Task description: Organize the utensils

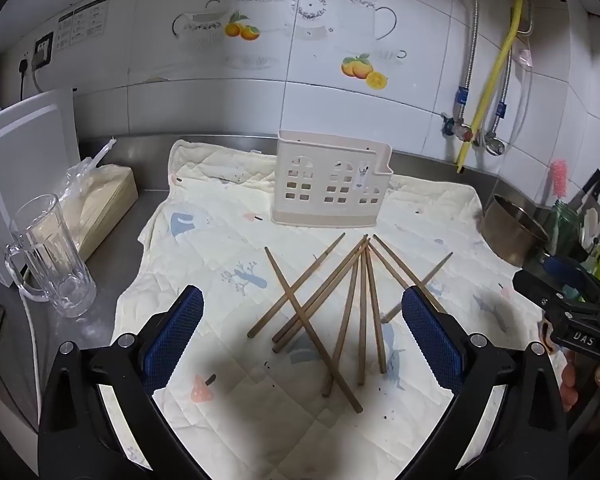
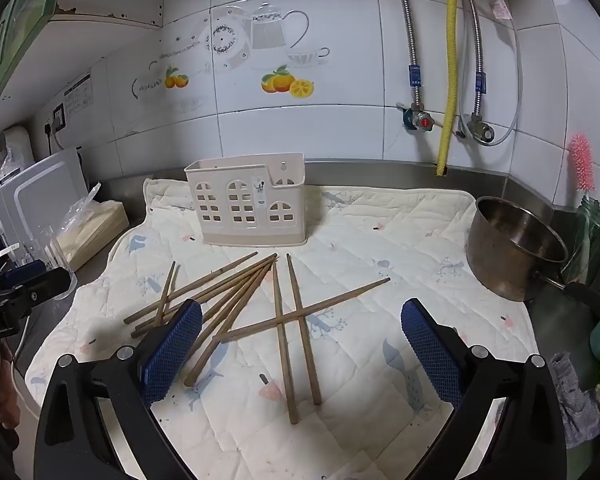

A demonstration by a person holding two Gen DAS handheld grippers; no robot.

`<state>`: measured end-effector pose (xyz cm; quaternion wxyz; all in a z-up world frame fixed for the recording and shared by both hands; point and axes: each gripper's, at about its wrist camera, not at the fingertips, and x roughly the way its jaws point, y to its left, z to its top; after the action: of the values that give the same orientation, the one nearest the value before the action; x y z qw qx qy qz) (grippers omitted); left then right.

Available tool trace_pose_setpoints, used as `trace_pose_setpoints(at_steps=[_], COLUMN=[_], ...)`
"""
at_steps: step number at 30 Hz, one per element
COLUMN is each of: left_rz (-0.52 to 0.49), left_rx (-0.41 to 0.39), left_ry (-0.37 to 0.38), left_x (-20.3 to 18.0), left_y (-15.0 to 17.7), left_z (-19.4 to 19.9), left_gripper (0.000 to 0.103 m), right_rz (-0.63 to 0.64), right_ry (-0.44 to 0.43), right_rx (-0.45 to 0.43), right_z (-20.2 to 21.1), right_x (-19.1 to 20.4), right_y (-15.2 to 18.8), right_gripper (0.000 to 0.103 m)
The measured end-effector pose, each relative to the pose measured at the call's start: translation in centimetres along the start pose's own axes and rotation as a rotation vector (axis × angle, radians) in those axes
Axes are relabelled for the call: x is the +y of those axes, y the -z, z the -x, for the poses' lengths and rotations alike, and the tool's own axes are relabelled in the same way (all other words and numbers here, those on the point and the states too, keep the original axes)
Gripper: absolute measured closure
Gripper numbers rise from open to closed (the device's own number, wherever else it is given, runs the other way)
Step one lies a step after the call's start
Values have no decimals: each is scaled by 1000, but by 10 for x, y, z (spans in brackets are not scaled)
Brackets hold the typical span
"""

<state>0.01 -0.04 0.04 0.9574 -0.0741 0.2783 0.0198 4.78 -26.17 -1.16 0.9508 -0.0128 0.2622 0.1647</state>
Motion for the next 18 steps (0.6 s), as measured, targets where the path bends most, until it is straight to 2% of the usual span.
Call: trace_pose_setpoints(at_steps=[18], left_rz=[1], left_rx=[21], left_ry=[14], left_x=[-5], left_y=[7], left_z=[-5], left_gripper=[5], right_rz=[3], right_ry=[0], right_rx=[-8], right_z=[2], right_x=[1], right_y=[1], right_gripper=[6])
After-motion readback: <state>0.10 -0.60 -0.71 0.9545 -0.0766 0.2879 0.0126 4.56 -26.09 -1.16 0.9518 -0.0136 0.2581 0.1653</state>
